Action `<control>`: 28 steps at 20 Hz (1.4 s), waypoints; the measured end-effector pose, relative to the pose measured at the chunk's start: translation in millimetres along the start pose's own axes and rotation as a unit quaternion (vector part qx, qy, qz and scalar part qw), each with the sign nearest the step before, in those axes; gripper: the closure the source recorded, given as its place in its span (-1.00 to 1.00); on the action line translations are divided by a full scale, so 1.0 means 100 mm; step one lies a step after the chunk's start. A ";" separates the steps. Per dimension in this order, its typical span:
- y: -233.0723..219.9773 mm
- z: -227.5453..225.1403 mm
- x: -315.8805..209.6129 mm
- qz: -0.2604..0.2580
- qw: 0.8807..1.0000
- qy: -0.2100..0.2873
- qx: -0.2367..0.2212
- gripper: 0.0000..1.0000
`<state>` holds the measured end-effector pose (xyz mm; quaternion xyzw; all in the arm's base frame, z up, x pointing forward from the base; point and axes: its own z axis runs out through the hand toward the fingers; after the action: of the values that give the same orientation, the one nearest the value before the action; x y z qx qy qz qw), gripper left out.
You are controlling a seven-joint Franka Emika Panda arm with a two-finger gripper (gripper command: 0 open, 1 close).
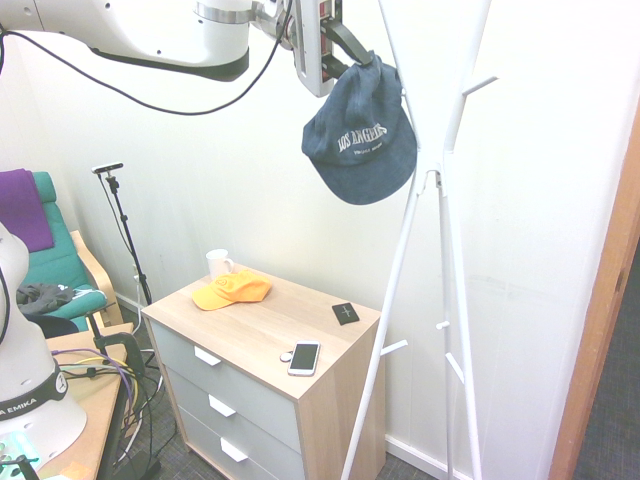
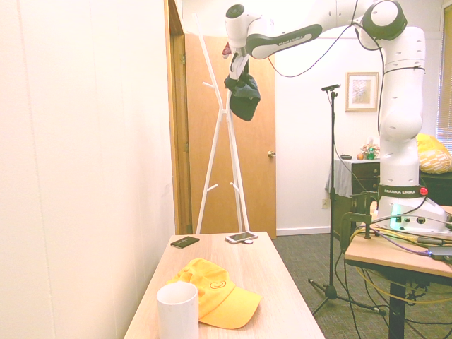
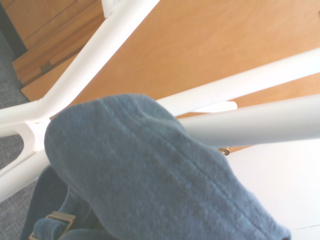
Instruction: Hang the cap
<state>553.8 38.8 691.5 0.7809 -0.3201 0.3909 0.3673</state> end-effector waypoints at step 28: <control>-0.21 -0.64 -0.10 0.030 0.990 -0.083 0.112 -1.00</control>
<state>540.9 104.4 703.2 0.8368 -0.3267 0.3691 0.2383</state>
